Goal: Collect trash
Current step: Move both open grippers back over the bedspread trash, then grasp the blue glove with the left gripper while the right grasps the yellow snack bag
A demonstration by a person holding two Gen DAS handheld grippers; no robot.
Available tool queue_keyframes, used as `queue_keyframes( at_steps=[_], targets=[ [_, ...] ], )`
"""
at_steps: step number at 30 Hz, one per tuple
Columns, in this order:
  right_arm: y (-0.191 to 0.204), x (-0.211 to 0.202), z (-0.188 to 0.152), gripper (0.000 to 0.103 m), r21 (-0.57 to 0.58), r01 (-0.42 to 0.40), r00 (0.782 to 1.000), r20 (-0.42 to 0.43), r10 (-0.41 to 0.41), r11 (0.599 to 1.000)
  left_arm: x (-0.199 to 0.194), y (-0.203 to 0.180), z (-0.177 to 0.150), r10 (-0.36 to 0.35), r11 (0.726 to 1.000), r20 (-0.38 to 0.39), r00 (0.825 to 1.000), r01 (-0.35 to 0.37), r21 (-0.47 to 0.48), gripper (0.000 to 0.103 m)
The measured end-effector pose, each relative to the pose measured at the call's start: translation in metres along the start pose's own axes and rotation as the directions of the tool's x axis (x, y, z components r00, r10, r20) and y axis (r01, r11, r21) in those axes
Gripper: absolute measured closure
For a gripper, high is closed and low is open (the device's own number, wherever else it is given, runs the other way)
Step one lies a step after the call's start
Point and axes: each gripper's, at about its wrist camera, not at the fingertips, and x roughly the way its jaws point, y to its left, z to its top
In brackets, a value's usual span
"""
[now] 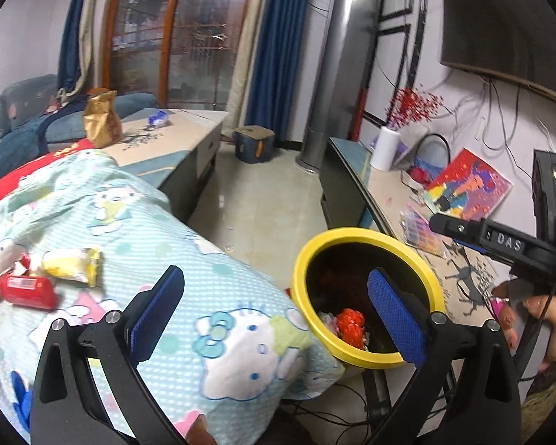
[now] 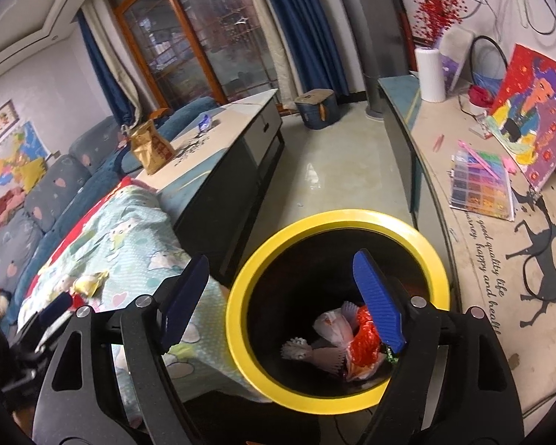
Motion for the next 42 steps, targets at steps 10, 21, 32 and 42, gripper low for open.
queue_keyframes(
  at_steps=[10,21,32,42],
  targets=[
    [0.046,0.000,-0.009,0.031,-0.088,-0.094,0.995,-0.024,0.093,0.992,-0.028,0.041,0.001,0.096,0.994,0.046,0.994,-0.093,-0.066,0.006],
    [0.103,0.000,-0.028,0.031,-0.194,-0.204,0.979,-0.068,0.195,0.960,-0.055,0.089,-0.005,0.195,0.970,0.070,0.978,-0.182,-0.159,0.006],
    [0.158,0.003,-0.047,0.031,-0.291,-0.306,0.952,-0.121,0.282,0.906,-0.075,0.132,-0.015,0.274,0.940,0.067,0.959,-0.253,-0.229,0.006],
    [0.209,0.026,-0.061,0.042,-0.367,-0.369,0.927,-0.208,0.312,0.854,-0.093,0.175,-0.032,0.308,0.914,0.027,0.951,-0.288,-0.287,0.007]
  ],
)
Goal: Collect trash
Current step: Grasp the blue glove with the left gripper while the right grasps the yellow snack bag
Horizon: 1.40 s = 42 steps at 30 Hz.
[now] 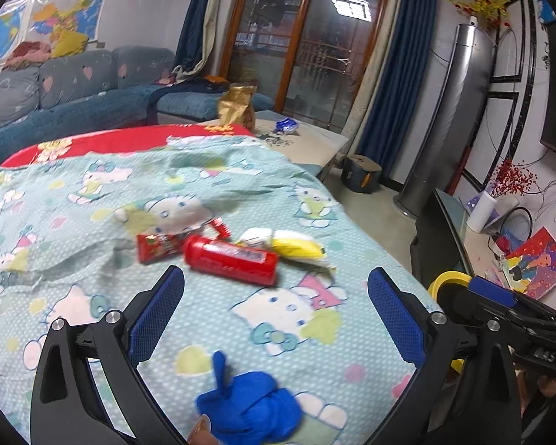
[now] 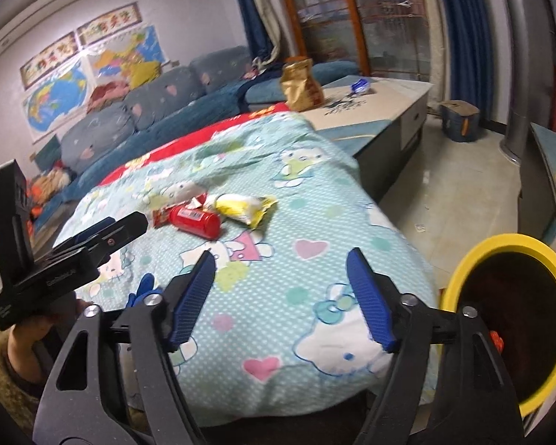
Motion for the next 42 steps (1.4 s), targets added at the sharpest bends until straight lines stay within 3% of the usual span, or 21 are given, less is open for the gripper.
queue_keyframes(
  at_steps=[7,10,21,23,27,32,35,42],
  targets=[
    [0.023,0.040,0.010,0.052,-0.081,-0.036,0.998,-0.060,0.031,0.996,-0.006,0.020,-0.013,-0.007,1.000,-0.042,0.999,0.006,-0.021,0.007],
    [0.033,0.058,0.015,0.061,-0.134,-0.028,0.996,-0.085,0.016,0.991,-0.005,0.024,-0.022,-0.014,1.000,-0.078,0.997,0.013,-0.012,0.007],
    [0.044,0.114,0.027,0.071,-0.242,0.006,0.986,-0.161,-0.046,0.970,-0.002,0.020,-0.066,-0.044,0.999,-0.225,0.973,0.046,0.000,0.008],
    [0.045,0.122,0.027,0.071,-0.253,0.012,0.983,-0.173,-0.057,0.967,0.001,0.019,-0.071,-0.041,0.999,-0.243,0.969,0.043,0.003,0.018],
    [0.049,0.135,0.026,0.071,-0.291,0.018,0.980,-0.182,-0.074,0.957,0.003,0.016,-0.074,-0.034,0.999,-0.257,0.966,0.040,0.016,0.026],
    [0.050,0.149,0.025,0.087,-0.318,0.045,0.978,-0.181,-0.107,0.947,0.004,0.016,-0.078,-0.033,0.999,-0.270,0.962,0.037,0.010,0.039],
    [0.046,0.149,0.021,0.096,-0.297,0.033,0.980,-0.180,-0.090,0.954,0.007,0.016,-0.078,-0.039,0.999,-0.269,0.962,0.043,0.008,0.051],
    [0.025,0.124,0.011,0.098,-0.179,0.053,0.986,-0.146,-0.080,0.982,0.013,0.014,-0.076,-0.070,0.997,-0.281,0.957,0.075,0.004,0.077]
  ],
)
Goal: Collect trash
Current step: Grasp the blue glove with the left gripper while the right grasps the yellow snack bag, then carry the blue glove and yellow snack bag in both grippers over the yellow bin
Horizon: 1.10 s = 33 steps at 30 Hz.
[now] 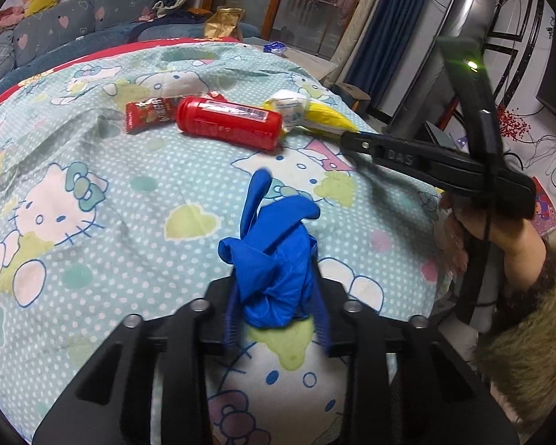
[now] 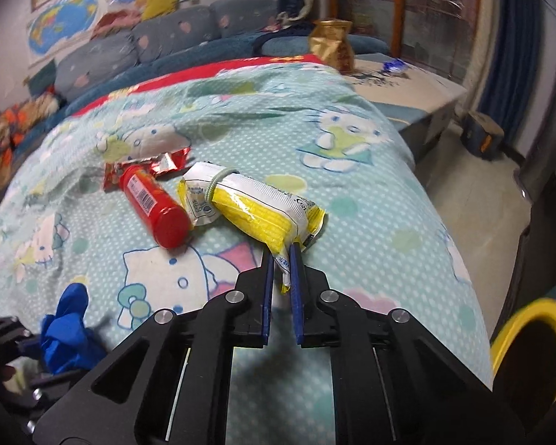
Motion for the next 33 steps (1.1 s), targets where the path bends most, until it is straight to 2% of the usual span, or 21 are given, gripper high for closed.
queue_keyframes(
  at_steps=[5,16,24,33],
  targets=[
    [-0.015,-0.016,-0.015,0.098,0.067,-0.010,1.000,0.015,0.009,0.998,0.002,-0.005,0.006,-0.019,1.000,0.013,1.000,0.019,0.007,0.084],
    [-0.036,-0.047,-0.047,0.098,0.129,0.004,1.000,0.029,-0.008,0.992,0.000,-0.021,0.029,-0.038,0.999,0.067,0.997,0.037,0.028,0.085],
    [-0.049,-0.069,-0.054,0.098,0.159,0.010,0.998,0.062,-0.020,0.987,0.003,-0.034,0.044,-0.061,0.997,0.086,0.994,0.057,0.054,0.085],
    [-0.073,-0.093,-0.061,0.098,0.205,0.049,0.993,0.096,-0.070,0.978,0.003,-0.063,0.052,-0.102,0.990,0.100,0.990,0.091,0.104,0.085]
  ],
)
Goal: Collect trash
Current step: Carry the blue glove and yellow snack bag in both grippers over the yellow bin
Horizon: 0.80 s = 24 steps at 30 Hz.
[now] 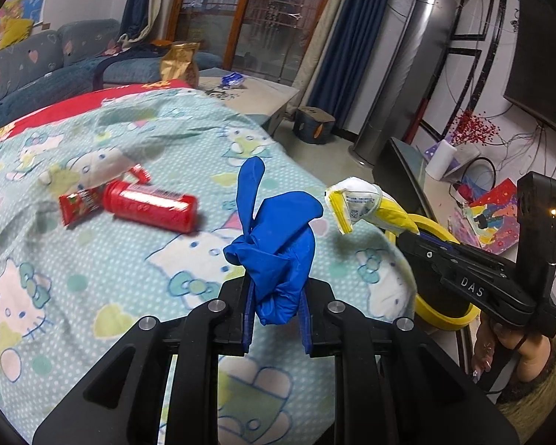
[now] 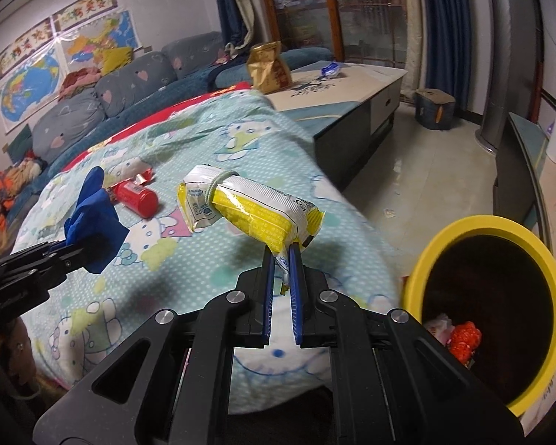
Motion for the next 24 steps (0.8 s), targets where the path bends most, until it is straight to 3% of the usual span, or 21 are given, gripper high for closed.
queue_keyframes(
  at_steps=[24],
  targets=[
    [-0.086,-0.046,-0.019,0.098,0.123,0.148,0.988,0.028,-0.152,0.981,0.019,-0.081,0.013,-0.123,0.984,0.006,0.992,0.121,0.128,0.085]
  ],
)
